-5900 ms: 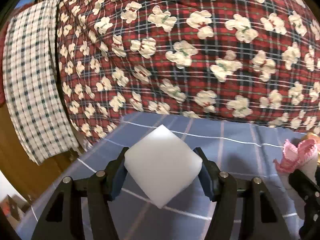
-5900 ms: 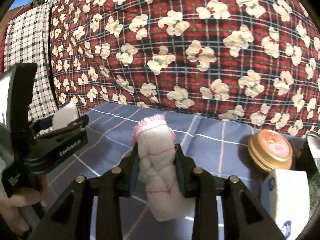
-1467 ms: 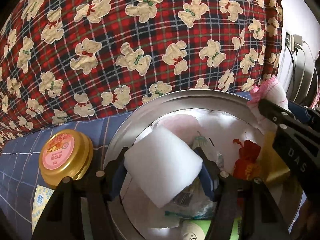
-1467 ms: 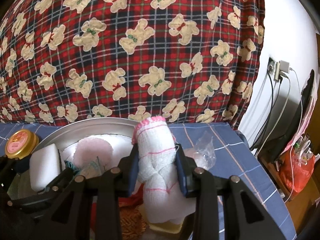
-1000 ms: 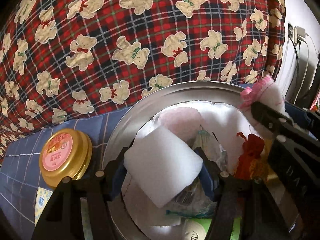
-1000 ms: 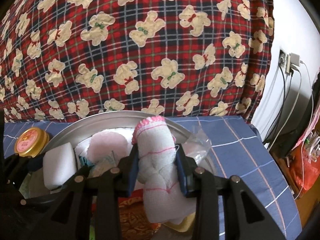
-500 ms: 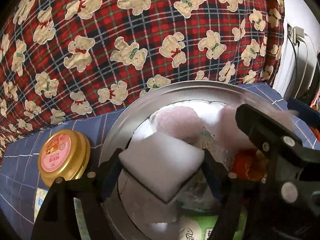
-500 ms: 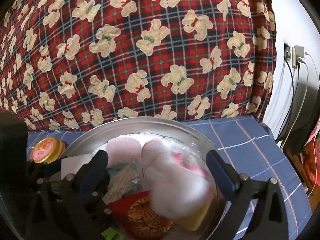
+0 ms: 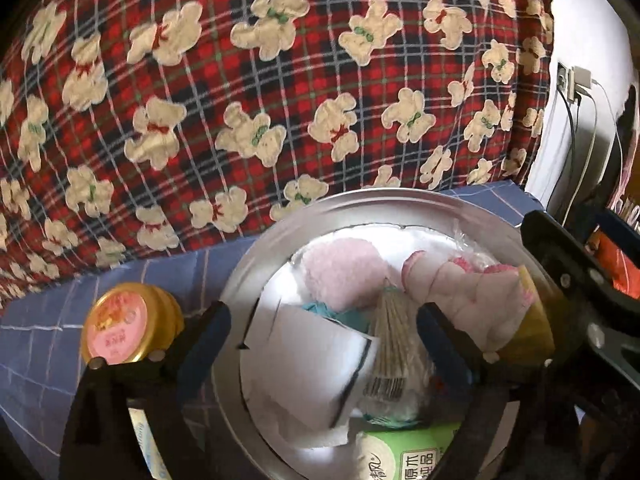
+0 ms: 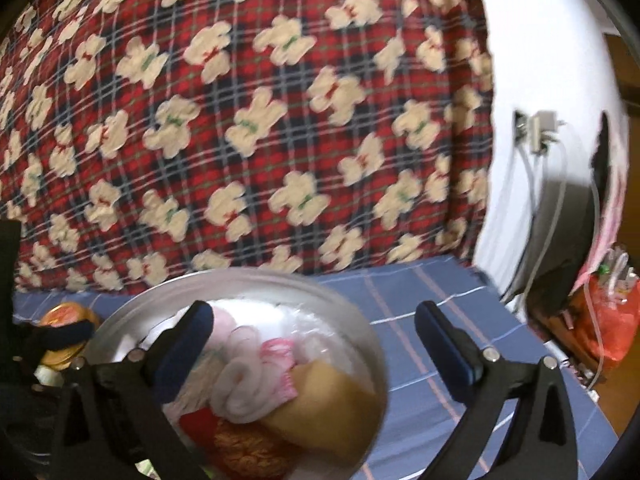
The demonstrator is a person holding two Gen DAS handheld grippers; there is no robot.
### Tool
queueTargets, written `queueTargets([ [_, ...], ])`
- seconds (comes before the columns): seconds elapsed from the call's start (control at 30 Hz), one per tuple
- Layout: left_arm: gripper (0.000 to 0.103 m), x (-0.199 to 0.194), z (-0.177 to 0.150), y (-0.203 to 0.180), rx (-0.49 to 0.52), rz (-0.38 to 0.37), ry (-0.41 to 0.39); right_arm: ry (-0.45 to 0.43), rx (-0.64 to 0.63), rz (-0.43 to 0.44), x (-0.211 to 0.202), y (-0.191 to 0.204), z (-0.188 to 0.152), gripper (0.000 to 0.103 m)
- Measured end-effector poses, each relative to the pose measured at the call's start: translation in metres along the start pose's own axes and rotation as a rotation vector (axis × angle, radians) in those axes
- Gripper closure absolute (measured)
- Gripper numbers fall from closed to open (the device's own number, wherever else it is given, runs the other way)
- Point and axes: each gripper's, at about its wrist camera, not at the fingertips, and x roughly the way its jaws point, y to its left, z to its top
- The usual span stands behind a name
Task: Organize soft objects
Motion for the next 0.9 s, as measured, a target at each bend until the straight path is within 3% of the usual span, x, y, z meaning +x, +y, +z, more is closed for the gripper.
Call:
queueTargets([
  [0.17,0.003,0.003,0.001,0.005,-0.031,-0.075,0.032,-0.015,0.015,-0.021,0.0,-0.004,0.0,0.001],
  [0.43,0.001,0.005,-0.002,0.005,-0.05,-0.079,0.041,0.017,0.049,-0.013,0.007,-0.008,-0.004,0.0],
  [0.83,0.001,-0.007,-0.021,0.017,-0.119,-0.094,-0.009,-0.081,0.053,0.025,-0.004,-0.001,-0.013,0.0],
  [0.9,0.001,-0.013,-0.025,0.015,-0.117,-0.063,-0.043,-0.103,0.04,0.02,-0.007,0.002,-0.017,0.0],
])
